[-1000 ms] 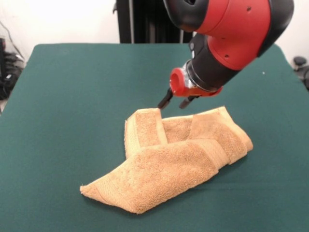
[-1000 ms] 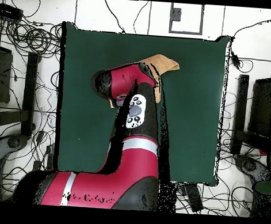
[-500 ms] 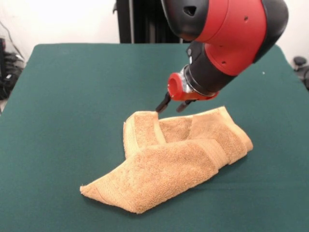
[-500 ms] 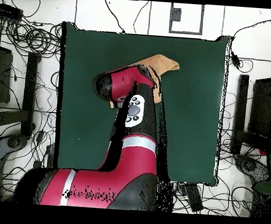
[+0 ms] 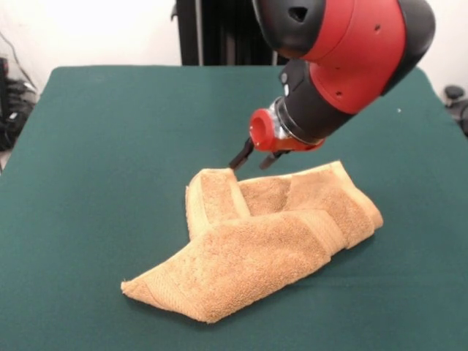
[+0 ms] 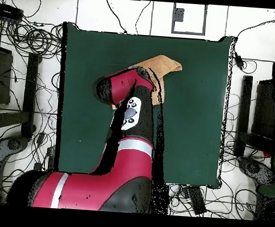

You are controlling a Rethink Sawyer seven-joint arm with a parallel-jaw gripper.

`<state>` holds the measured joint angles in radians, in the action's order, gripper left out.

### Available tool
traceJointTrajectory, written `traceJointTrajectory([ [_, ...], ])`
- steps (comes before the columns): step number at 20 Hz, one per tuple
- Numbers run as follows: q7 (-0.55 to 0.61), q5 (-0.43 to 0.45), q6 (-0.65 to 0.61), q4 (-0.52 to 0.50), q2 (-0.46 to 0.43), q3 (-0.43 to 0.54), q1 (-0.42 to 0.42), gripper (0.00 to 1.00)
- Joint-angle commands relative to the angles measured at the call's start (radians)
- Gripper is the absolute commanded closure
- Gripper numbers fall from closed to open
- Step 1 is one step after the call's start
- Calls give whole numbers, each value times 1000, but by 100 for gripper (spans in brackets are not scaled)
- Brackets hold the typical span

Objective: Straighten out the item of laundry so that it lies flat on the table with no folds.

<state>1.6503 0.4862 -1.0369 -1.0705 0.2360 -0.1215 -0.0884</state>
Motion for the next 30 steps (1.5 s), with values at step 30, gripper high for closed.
traceJointTrajectory([
  [30, 210, 26, 247, -73, 9, -71, -79, 0],
])
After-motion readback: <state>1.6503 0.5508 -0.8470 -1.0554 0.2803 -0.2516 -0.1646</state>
